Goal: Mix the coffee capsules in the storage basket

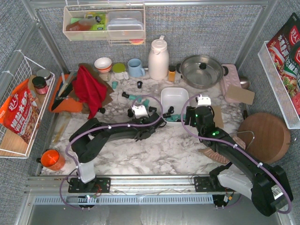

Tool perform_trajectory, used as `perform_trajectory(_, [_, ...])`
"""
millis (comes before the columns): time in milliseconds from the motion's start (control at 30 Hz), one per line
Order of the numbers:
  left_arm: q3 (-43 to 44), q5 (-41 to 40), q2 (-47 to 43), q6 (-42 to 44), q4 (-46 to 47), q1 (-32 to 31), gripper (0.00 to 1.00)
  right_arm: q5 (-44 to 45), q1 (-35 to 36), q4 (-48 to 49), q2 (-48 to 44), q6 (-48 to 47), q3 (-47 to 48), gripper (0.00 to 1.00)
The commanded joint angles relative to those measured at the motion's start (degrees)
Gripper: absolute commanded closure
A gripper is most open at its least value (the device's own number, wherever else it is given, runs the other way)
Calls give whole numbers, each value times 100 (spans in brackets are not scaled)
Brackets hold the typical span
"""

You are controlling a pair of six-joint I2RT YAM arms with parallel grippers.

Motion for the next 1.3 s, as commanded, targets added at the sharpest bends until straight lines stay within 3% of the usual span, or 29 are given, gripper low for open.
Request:
perform_trajectory(0, [-148,-49,-229,370,164,2,54,24,-4,186,-12,26,25,29])
perform_trajectory(200, [-264,-237,-647,1014,659,2,54,24,-4,175,-21,26,25,29])
perform_trajectory(400, [-233,-419,-1139,2734,2101,10,53,24,-1,187,-20,35,27,29])
perform_trajectory(567, [-68,297,-1059,4271,3707,11,54,90,-2,181,-57,35,5,29])
perform_trajectory(833, [15,935,-310,4902,5291,38,53,156,-2,190,-152,42,-40,29])
perform_trajectory(1267, [825,735,697,4675,4515,126,47,147,-11,186,-164,52,-37,29])
